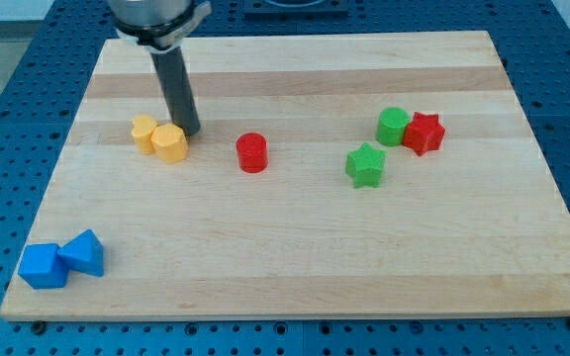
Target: Push the yellow blocks towards the center left side of the board
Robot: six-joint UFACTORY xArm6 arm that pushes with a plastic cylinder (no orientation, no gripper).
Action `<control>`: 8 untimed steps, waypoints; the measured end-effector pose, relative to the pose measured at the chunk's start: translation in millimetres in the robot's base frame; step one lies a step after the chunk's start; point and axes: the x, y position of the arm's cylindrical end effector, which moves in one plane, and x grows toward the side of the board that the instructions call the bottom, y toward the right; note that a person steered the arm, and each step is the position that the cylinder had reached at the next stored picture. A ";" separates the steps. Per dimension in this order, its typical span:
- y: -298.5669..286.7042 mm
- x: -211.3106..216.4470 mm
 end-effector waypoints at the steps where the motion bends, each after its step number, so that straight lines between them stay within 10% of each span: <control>1: -2.0 0.0; 8: -13.3 33.1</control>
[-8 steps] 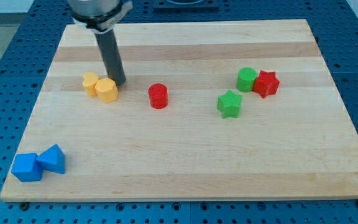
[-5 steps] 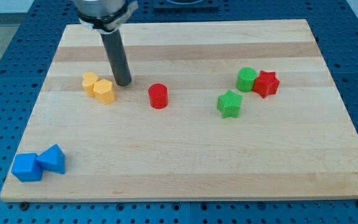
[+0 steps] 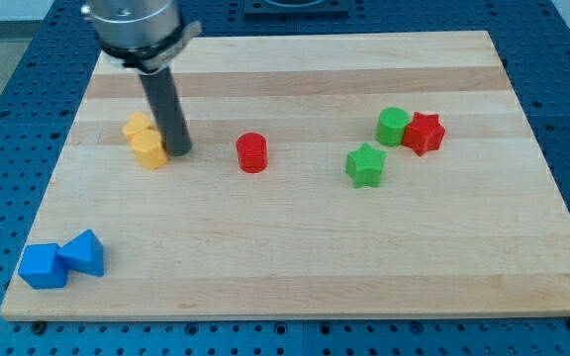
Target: Push the yellow blocks towards the center left side of the board
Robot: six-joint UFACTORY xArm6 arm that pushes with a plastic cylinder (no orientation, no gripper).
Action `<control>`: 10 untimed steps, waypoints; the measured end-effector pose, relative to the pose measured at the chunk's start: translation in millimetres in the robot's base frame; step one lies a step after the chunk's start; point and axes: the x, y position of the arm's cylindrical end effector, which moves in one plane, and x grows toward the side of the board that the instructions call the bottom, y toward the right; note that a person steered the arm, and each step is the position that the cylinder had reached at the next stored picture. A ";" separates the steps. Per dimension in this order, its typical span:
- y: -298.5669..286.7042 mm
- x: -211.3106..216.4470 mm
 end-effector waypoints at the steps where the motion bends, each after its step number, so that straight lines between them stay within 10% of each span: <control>1: -25.0 0.0; 10: -85.5 38.2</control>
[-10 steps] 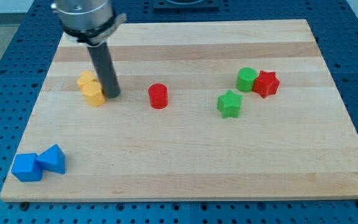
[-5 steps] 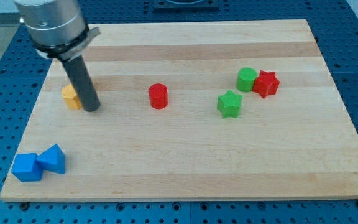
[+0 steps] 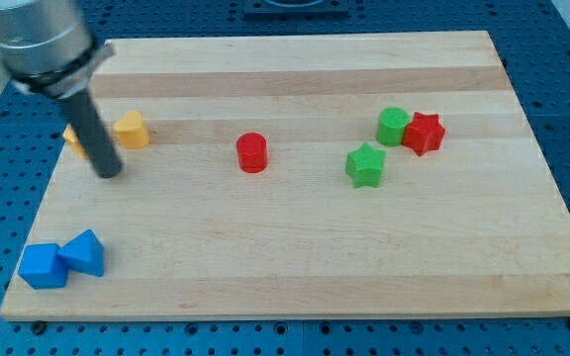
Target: Push the yellow blocks towards the center left side of the board
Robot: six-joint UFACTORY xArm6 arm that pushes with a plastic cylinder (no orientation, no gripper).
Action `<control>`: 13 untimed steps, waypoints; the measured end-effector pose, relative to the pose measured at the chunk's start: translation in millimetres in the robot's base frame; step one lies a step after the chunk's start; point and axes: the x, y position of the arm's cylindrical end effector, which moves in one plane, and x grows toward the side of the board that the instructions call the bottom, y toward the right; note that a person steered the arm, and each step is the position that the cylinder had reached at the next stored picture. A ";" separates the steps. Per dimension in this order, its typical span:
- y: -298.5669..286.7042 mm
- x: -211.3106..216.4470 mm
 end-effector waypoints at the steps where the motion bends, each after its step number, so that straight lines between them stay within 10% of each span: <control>1: -51.8 9.7; 6: -52.0 -72.5; 11: -52.3 -34.2; 13: 71.6 -3.8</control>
